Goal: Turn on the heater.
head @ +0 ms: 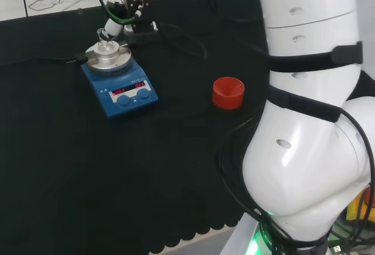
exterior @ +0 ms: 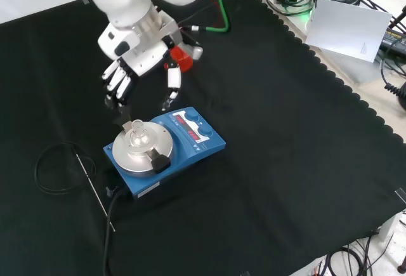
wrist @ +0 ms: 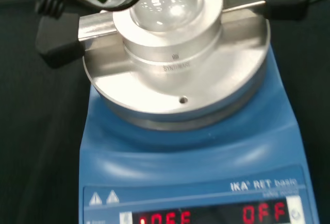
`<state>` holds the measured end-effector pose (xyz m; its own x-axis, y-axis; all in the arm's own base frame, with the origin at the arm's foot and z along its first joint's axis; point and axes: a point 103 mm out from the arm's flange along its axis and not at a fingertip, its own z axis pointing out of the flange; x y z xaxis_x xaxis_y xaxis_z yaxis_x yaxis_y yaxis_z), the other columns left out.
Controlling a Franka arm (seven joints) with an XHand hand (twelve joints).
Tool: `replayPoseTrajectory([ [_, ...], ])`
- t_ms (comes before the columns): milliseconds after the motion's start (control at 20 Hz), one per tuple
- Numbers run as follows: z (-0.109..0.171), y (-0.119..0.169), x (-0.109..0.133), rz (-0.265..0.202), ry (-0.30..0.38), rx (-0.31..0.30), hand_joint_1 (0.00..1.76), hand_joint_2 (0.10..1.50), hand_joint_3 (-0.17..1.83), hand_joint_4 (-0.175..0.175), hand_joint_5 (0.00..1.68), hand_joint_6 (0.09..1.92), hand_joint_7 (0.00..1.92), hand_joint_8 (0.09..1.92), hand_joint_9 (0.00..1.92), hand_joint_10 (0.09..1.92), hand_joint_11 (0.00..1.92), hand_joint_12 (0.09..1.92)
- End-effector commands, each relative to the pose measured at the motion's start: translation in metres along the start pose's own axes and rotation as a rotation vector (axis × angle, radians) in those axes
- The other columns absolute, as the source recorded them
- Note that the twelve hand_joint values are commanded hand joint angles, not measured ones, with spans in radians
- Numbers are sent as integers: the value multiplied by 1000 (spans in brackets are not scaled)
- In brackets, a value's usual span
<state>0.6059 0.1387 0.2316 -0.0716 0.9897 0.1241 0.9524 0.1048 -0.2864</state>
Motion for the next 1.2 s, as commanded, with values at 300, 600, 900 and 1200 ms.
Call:
replayPoseTrajectory([
  [300, -4, -88, -28, 49, 27, -38, 836, 672, 584, -76, 417, 686, 176, 759, 446, 734, 129, 1453],
  [600, 15, -125, -29, 52, 7, 3, 912, 677, 634, -81, 453, 693, 486, 765, 741, 657, 363, 1377],
  [900, 37, -145, -19, 42, -60, 100, 958, 670, 693, -87, 497, 712, 787, 791, 979, 616, 568, 1297],
  [1200, 56, -150, 6, 22, -110, 211, 965, 667, 713, -93, 496, 708, 890, 823, 1083, 638, 644, 1275],
])
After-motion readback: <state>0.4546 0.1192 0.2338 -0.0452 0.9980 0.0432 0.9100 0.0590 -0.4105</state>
